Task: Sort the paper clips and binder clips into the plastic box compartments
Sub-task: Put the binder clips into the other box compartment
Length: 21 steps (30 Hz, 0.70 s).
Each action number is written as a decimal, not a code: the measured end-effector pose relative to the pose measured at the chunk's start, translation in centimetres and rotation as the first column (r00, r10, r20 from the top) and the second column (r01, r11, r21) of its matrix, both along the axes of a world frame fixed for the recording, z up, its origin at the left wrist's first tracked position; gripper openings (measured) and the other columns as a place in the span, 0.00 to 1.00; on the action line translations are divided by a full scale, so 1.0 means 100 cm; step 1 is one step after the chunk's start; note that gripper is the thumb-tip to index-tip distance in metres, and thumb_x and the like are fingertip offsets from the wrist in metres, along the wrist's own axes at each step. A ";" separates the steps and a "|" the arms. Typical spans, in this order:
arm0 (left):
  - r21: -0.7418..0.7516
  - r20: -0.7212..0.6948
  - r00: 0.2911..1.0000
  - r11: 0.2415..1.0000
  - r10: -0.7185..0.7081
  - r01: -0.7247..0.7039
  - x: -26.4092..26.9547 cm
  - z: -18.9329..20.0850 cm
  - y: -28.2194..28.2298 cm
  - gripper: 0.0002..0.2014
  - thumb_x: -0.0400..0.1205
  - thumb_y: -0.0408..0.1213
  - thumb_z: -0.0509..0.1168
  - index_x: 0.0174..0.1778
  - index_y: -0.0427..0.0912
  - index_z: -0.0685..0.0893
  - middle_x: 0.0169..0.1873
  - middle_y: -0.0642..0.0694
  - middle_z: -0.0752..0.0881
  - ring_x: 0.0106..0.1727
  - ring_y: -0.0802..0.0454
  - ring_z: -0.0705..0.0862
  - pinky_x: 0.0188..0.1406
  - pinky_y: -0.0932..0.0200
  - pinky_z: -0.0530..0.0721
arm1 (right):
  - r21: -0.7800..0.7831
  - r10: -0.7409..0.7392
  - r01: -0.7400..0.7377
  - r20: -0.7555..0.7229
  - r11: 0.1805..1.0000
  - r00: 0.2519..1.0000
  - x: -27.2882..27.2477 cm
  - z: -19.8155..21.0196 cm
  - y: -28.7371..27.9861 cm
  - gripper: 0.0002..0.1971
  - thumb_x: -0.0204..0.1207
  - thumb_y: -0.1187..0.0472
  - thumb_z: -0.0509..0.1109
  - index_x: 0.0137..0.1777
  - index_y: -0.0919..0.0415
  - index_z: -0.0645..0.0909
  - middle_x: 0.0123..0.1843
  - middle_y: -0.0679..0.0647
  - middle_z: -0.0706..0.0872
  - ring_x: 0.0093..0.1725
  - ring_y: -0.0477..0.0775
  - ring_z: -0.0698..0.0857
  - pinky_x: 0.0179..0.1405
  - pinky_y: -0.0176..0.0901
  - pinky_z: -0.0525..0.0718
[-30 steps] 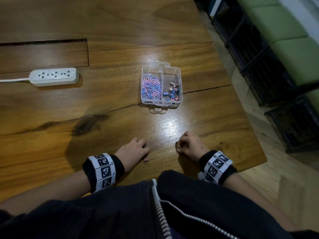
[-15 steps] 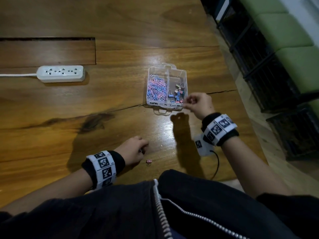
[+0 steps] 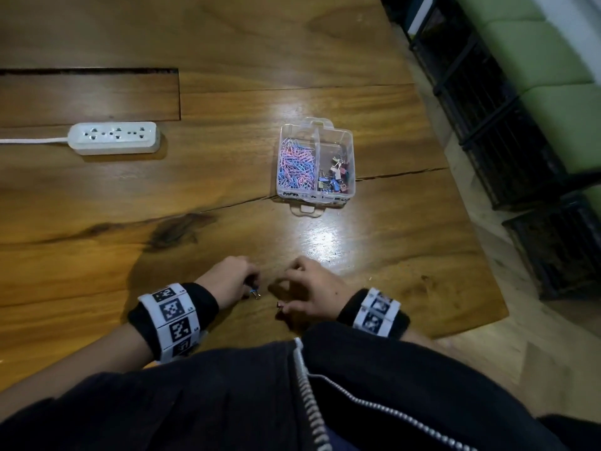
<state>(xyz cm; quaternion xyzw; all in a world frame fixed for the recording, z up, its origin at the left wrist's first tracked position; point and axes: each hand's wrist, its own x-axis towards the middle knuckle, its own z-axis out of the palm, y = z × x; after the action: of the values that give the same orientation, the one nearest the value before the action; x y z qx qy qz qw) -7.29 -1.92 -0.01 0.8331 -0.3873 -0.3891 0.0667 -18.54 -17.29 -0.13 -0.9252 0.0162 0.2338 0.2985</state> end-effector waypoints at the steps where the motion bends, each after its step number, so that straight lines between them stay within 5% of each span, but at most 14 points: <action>1: 0.018 -0.002 1.000 1.000 -0.005 0.005 -0.001 -0.001 -0.001 0.10 0.79 0.32 0.65 0.55 0.43 0.82 0.50 0.49 0.75 0.57 0.49 0.78 0.54 0.60 0.76 | -0.036 0.033 -0.033 0.001 0.999 0.999 -0.003 -0.005 0.007 0.26 0.70 0.52 0.72 0.68 0.55 0.73 0.63 0.59 0.73 0.61 0.55 0.72 0.62 0.47 0.74; 4: 0.041 0.002 1.000 0.999 -0.006 0.006 -0.006 -0.003 -0.002 0.13 0.76 0.32 0.68 0.57 0.44 0.82 0.48 0.50 0.71 0.59 0.47 0.77 0.56 0.56 0.76 | -0.051 0.038 -0.035 0.048 0.998 0.998 -0.004 -0.016 0.021 0.22 0.72 0.60 0.69 0.67 0.59 0.74 0.63 0.63 0.74 0.61 0.60 0.72 0.63 0.51 0.74; 9: -0.010 0.055 0.996 0.998 0.066 -0.066 -0.015 -0.008 0.001 0.10 0.75 0.34 0.70 0.52 0.42 0.82 0.54 0.46 0.82 0.58 0.48 0.79 0.54 0.59 0.75 | 0.014 -0.066 0.065 0.052 0.998 0.996 0.003 -0.023 0.038 0.18 0.72 0.70 0.61 0.63 0.67 0.74 0.59 0.66 0.76 0.58 0.65 0.75 0.57 0.61 0.76; 15: 0.014 -0.140 0.916 0.926 0.375 -0.377 -0.008 -0.009 0.002 0.17 0.69 0.30 0.75 0.30 0.49 0.71 0.35 0.51 0.78 0.41 0.53 0.77 0.32 0.64 0.72 | -0.033 -0.114 0.115 0.045 0.993 0.993 0.013 -0.012 0.051 0.18 0.73 0.67 0.63 0.62 0.64 0.69 0.62 0.61 0.75 0.61 0.62 0.73 0.55 0.55 0.75; 21: 0.057 -0.178 0.900 0.917 0.398 -0.394 0.009 -0.004 0.009 0.11 0.75 0.27 0.69 0.31 0.45 0.78 0.34 0.50 0.81 0.32 0.60 0.78 0.27 0.70 0.72 | -0.183 0.149 -0.140 0.032 0.973 0.988 0.012 -0.009 0.056 0.22 0.74 0.66 0.63 0.69 0.57 0.69 0.64 0.60 0.71 0.64 0.62 0.69 0.50 0.54 0.75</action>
<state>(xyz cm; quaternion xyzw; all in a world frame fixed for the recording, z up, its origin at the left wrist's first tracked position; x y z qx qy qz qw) -6.42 -1.02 -0.40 0.8549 -0.1982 -0.4474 0.1721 -17.29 -11.74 -1.00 -0.9522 -0.0369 0.2314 0.1961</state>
